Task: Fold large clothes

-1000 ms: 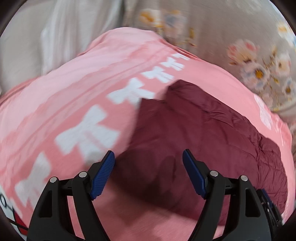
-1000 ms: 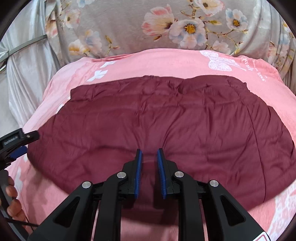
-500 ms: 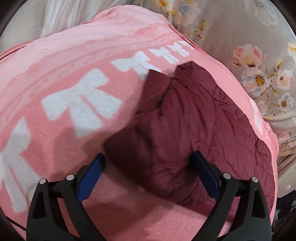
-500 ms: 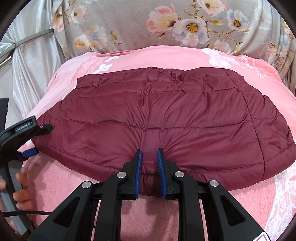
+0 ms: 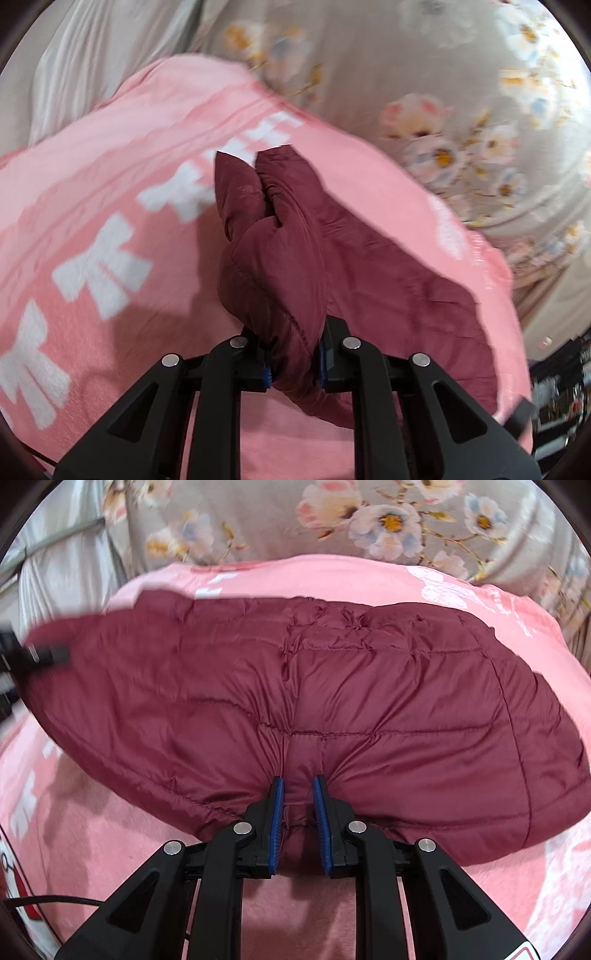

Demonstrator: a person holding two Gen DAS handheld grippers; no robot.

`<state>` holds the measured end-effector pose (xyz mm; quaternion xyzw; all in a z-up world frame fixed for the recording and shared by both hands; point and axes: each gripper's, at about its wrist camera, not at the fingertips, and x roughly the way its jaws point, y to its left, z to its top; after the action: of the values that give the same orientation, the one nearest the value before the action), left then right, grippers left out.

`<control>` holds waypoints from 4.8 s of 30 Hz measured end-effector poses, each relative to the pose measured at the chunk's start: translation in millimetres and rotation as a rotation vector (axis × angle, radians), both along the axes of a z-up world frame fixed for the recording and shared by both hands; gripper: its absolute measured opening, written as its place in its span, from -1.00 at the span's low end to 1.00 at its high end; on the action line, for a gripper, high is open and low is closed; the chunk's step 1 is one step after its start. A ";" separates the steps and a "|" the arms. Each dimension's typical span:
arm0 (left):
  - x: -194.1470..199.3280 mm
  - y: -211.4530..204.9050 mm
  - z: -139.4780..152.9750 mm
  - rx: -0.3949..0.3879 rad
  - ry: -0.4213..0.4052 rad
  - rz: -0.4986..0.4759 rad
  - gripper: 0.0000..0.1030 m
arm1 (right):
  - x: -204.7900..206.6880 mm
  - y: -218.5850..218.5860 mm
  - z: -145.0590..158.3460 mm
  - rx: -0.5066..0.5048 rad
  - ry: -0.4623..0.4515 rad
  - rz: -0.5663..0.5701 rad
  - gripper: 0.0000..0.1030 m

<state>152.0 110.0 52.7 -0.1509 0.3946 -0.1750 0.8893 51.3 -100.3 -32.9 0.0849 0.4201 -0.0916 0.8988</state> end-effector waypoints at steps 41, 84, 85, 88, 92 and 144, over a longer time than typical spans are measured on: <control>-121.1 -288.2 23.0 0.083 -0.082 -0.552 0.35 | -176.0 -202.3 32.9 0.070 -0.145 -0.276 -0.24; -0.3 -277.7 9.9 0.330 -0.073 -0.159 0.61 | -53.5 -238.9 107.3 0.018 -0.247 -0.263 -0.56; 2.0 -281.1 10.6 0.338 -0.072 -0.161 0.61 | -41.7 -237.2 103.7 -0.013 -0.222 -0.258 -0.56; 6.8 -290.1 5.5 0.359 -0.055 -0.170 0.61 | -14.3 -239.3 79.9 -0.038 -0.129 -0.249 -0.57; 9.3 -296.9 -15.7 0.406 -0.029 -0.183 0.61 | -7.2 -244.7 45.0 -0.018 -0.058 -0.260 -0.57; -57.2 -241.0 -80.5 0.374 0.022 -0.234 0.91 | -96.5 -220.5 -11.2 0.156 -0.059 -0.214 -0.47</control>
<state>94.8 -131.1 -27.8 0.0616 0.4449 -0.1988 0.8711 -45.2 -320.8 -44.1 0.2015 0.3878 -0.1514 0.8866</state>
